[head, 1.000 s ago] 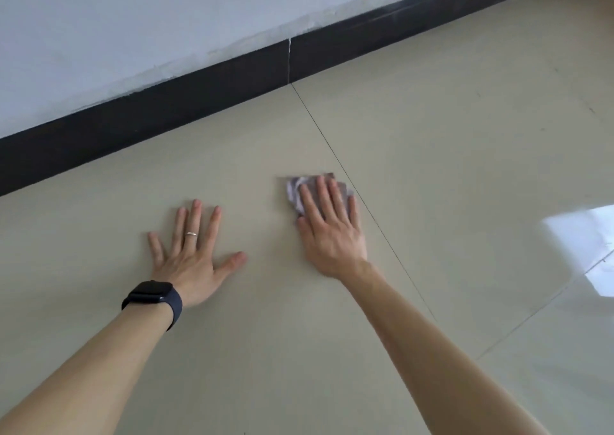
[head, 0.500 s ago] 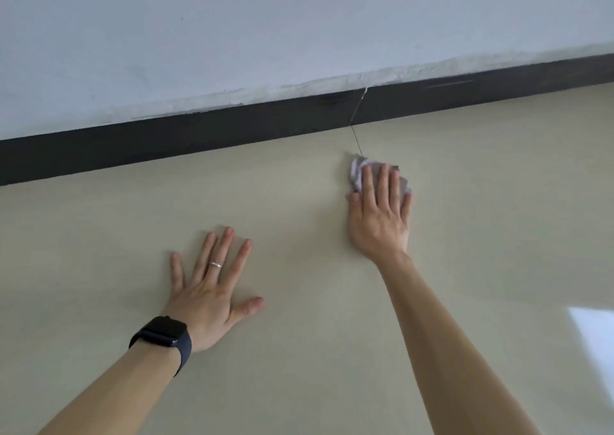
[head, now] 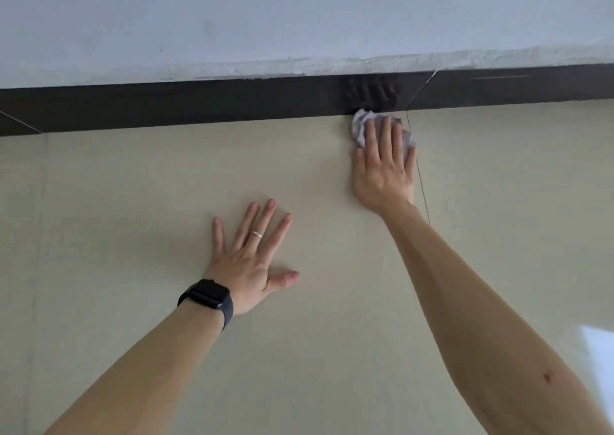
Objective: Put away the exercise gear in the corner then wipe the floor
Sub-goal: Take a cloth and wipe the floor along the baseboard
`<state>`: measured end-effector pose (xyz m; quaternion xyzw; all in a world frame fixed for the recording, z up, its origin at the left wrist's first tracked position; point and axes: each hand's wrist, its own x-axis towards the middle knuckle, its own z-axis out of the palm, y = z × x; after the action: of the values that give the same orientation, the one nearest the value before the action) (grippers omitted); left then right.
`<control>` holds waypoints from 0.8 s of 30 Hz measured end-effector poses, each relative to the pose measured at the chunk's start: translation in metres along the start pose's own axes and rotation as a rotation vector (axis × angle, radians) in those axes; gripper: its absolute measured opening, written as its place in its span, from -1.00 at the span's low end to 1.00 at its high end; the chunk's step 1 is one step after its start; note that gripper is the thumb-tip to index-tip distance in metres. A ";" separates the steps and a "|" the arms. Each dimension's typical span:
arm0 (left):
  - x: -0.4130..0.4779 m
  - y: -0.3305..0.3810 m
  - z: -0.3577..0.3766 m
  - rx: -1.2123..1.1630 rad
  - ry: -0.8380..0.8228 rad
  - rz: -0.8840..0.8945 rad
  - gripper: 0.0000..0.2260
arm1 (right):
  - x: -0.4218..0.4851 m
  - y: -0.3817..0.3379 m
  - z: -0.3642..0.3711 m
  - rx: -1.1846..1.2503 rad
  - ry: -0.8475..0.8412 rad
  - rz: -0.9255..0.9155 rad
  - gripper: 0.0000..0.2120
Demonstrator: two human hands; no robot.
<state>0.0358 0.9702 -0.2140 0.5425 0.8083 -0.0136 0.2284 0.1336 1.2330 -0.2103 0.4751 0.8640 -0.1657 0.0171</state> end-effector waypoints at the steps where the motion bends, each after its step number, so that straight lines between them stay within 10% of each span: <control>1: -0.003 0.000 0.000 0.014 0.031 -0.002 -0.20 | -0.023 -0.005 0.007 -0.029 -0.021 -0.097 -0.45; 14: -0.011 0.008 0.007 0.052 0.183 -0.002 -0.27 | -0.277 0.019 0.037 -0.060 -0.149 -0.303 -0.50; 19: -0.015 -0.003 -0.014 -0.070 0.024 0.037 -0.34 | -0.229 0.063 0.016 0.043 -0.057 0.259 -0.48; 24: -0.086 -0.057 -0.001 -0.089 0.220 -0.090 -0.36 | -0.272 0.018 0.043 0.091 0.058 0.463 -0.45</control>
<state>0.0117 0.8725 -0.1931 0.4933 0.8518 0.0717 0.1612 0.2925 1.0069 -0.2047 0.6655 0.7237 -0.1823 0.0085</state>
